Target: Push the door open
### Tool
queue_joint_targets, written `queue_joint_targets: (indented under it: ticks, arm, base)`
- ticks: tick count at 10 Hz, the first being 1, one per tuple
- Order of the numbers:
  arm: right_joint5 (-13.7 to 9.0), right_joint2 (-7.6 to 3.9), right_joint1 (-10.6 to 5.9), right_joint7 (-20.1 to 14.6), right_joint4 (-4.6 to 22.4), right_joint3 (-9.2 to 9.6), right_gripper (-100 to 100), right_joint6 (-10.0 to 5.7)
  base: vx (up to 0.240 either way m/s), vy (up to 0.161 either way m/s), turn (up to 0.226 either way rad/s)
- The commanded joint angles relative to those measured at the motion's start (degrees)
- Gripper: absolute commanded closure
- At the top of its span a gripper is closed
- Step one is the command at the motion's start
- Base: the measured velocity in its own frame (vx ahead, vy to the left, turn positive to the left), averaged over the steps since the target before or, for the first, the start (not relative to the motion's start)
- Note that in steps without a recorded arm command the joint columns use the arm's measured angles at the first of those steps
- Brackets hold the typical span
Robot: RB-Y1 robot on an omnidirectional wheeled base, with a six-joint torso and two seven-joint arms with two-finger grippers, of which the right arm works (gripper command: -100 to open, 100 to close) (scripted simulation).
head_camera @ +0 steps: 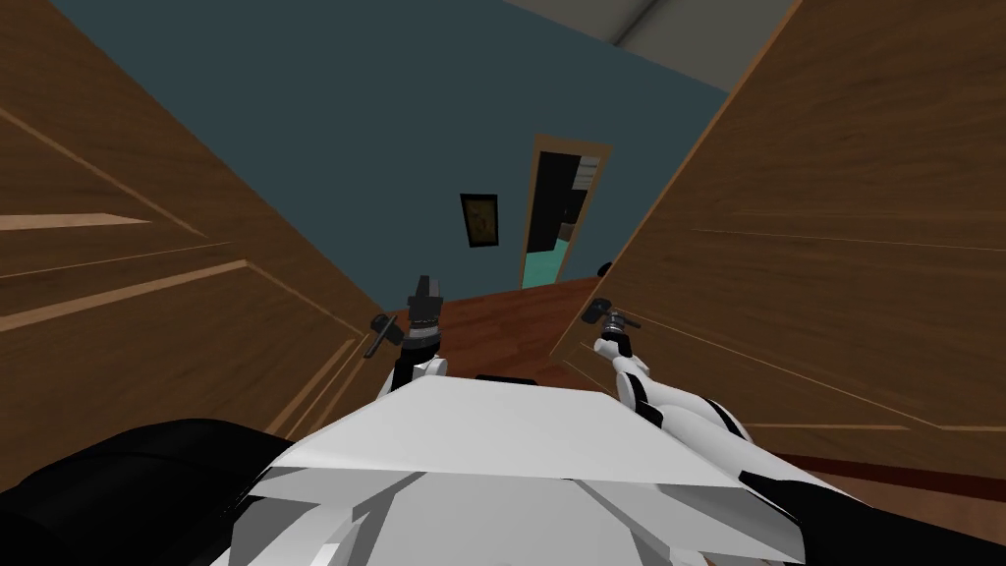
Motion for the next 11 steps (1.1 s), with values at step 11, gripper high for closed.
queue_joint_targets:
  ticks: [11]
  arm:
    - [-2.72,-0.39,3.81,3.72,-4.2,-5.38,100,2.11]
  base:
    - [0.135,0.002,-0.035]
